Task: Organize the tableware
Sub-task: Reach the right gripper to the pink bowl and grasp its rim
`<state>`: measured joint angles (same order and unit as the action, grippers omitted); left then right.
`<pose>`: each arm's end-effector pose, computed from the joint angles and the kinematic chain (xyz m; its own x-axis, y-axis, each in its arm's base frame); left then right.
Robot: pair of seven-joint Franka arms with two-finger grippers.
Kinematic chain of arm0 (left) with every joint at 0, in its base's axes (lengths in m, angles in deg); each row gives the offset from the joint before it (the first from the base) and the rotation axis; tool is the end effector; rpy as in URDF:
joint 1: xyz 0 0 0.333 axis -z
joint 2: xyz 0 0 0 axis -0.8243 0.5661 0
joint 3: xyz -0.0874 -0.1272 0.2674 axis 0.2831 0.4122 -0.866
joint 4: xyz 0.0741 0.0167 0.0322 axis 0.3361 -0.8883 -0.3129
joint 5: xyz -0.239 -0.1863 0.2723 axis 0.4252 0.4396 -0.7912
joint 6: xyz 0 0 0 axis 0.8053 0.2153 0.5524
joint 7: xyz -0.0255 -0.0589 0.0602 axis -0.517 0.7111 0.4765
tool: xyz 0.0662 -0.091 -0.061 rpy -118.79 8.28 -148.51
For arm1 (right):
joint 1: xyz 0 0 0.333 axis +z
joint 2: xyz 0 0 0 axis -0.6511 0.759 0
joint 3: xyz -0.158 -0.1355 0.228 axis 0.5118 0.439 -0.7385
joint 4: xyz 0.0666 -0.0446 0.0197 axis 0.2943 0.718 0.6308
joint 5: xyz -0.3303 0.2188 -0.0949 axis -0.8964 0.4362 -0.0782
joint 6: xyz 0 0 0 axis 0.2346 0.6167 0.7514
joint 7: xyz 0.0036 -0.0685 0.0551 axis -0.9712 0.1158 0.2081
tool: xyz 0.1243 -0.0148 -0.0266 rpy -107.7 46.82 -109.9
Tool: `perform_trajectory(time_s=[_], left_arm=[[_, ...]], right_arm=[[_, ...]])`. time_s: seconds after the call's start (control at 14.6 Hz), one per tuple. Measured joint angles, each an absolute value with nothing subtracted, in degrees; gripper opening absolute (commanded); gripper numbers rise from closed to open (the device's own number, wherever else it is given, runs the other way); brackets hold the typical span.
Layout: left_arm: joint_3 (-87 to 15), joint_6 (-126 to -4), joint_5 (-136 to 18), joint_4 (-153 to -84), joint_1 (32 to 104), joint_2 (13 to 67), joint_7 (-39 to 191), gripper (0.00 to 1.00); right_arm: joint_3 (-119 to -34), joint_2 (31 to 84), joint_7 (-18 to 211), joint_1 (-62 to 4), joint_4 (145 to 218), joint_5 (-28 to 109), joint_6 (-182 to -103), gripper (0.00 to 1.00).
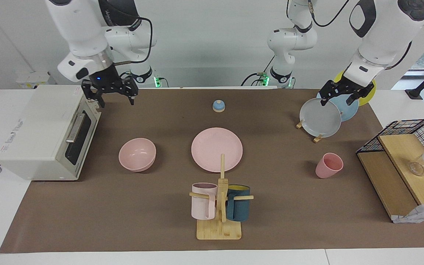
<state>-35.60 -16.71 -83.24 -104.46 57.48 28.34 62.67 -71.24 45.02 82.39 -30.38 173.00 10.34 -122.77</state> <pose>0.5548 -0.0529 0.5696 0.9970 -0.0509 -0.0576 -0.0498 -0.9985 0.0207 0.5771 0.1257 0.5377 0.9936 0.1127 -0.0038 0.1127 -0.9935 -0.0131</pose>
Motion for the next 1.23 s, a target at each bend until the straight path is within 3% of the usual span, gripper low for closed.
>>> perform_trajectory(time_s=[0.27, 0.55, 0.69, 0.75, 0.89, 0.96, 1.03, 1.23], left_arm=[[-35.60, -16.71, -83.24, -104.46, 57.48, 28.34, 62.67, 1.00], [-35.60, -16.75, -83.24, -104.46, 57.48, 28.34, 62.67, 1.00], [-35.60, -16.78, -83.24, -104.46, 57.48, 28.34, 62.67, 1.00], [-35.60, -16.79, -83.24, -104.46, 57.48, 28.34, 62.67, 1.00], [-35.59, -16.79, -83.24, -104.46, 57.48, 28.34, 62.67, 1.00], [-35.59, -16.79, -83.24, -104.46, 57.48, 28.34, 62.67, 1.00], [-35.59, -16.79, -83.24, -104.46, 57.48, 28.34, 62.67, 1.00], [-35.56, -16.79, -83.24, -104.46, 57.48, 28.34, 62.67, 1.00]], right_arm=[[-71.24, 53.06, 80.60, -26.45, 180.44, 10.26, -140.29, 1.00], [-71.08, 53.75, 80.60, -26.45, 191.90, 10.22, -151.60, 0.99], [-71.08, 53.73, 80.61, -26.45, 194.00, 10.22, -152.43, 0.73], [-71.08, 53.73, 80.63, -26.45, 194.40, 10.17, -152.43, 0.53], [-71.08, 53.72, 80.66, -26.45, 194.82, 8.73, -152.43, 0.32], [-71.07, 53.77, 80.66, -26.46, 195.12, 7.44, -152.43, 0.11], [-71.07, 53.88, 80.66, -26.48, 195.39, 6.53, -152.43, 0.00], [-71.07, 54.13, 80.67, -26.48, 195.60, 4.51, -152.43, 0.00]])
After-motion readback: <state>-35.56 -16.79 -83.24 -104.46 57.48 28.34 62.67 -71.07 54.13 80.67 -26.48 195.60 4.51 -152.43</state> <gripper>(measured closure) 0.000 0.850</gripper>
